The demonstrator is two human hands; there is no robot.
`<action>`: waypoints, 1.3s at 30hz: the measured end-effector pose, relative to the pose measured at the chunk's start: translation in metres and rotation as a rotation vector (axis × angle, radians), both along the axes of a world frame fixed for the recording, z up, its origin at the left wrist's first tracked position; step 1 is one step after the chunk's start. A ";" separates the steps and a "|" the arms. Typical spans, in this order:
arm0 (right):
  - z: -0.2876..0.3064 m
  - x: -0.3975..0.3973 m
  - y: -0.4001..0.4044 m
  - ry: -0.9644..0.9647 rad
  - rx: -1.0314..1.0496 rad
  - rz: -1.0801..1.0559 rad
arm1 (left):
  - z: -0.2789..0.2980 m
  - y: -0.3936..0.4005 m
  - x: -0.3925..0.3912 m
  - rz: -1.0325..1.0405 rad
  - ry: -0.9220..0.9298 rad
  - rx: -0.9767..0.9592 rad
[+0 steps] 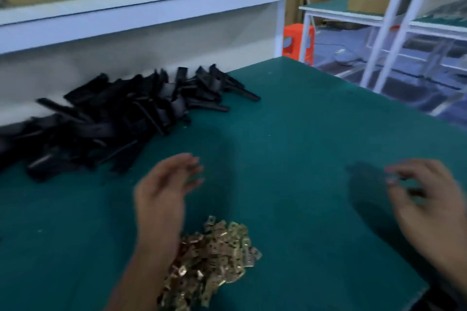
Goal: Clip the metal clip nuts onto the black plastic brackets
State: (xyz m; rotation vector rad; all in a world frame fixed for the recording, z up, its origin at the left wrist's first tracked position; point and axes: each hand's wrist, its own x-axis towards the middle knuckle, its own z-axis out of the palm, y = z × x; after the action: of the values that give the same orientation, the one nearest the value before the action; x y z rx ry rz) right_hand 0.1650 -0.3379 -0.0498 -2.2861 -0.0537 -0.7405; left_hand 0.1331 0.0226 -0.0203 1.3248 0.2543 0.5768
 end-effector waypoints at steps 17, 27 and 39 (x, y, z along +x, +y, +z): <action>-0.004 0.256 0.316 0.244 -0.684 0.334 | -0.061 0.123 -0.026 0.373 0.176 0.233; 0.013 0.160 0.264 0.607 0.679 0.373 | -0.047 0.107 -0.031 0.224 0.089 0.364; 0.014 0.051 0.350 0.910 0.725 1.040 | -0.044 0.099 -0.033 0.677 0.264 0.738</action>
State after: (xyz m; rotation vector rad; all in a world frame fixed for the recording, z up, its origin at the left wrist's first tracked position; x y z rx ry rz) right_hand 0.2161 0.0122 -0.0356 -1.3885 -0.4226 0.7207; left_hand 0.1002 0.1220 -0.0644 2.0456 0.7769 1.1335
